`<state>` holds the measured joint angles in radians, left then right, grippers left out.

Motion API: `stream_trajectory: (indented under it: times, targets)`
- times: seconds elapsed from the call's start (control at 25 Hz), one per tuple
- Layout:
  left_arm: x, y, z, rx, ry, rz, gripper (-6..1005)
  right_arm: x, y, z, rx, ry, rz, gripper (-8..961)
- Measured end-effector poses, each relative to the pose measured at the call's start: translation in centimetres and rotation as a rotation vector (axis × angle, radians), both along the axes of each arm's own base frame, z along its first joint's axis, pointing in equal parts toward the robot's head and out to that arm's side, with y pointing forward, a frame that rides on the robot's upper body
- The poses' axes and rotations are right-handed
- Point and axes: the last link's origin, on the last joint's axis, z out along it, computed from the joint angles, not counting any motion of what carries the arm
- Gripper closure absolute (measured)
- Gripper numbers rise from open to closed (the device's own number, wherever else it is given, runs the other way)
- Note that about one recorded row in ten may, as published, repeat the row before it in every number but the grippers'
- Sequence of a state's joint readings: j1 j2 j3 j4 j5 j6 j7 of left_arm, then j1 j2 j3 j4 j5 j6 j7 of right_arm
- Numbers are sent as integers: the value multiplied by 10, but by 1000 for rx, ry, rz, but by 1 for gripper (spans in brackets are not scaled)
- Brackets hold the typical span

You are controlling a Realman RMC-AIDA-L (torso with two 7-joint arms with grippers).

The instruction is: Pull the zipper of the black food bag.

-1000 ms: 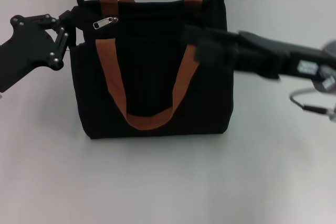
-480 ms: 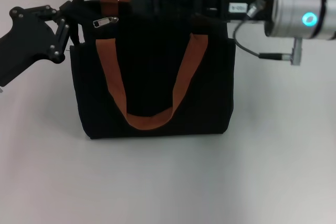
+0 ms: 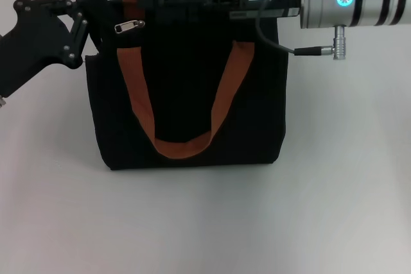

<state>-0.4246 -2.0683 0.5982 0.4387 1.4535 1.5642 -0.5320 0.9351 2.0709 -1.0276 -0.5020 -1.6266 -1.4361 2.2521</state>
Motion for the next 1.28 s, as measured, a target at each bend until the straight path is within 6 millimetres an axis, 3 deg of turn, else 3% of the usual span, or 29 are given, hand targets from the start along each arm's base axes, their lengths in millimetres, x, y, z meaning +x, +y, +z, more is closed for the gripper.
stream_trajectory:
  times: [0.32,0.56,1.28]
  targets:
    - [5,1,1,2,-8,-23,978,-4,4,-11,-3,-74,-10,234]
    - [7,0,1,1,-13,-40,978,-4,7,-20,12,-117,-31,384]
    - [11,-3,-1,-13,-27,-70,977,-11,11,-33,48,-188,-5,505]
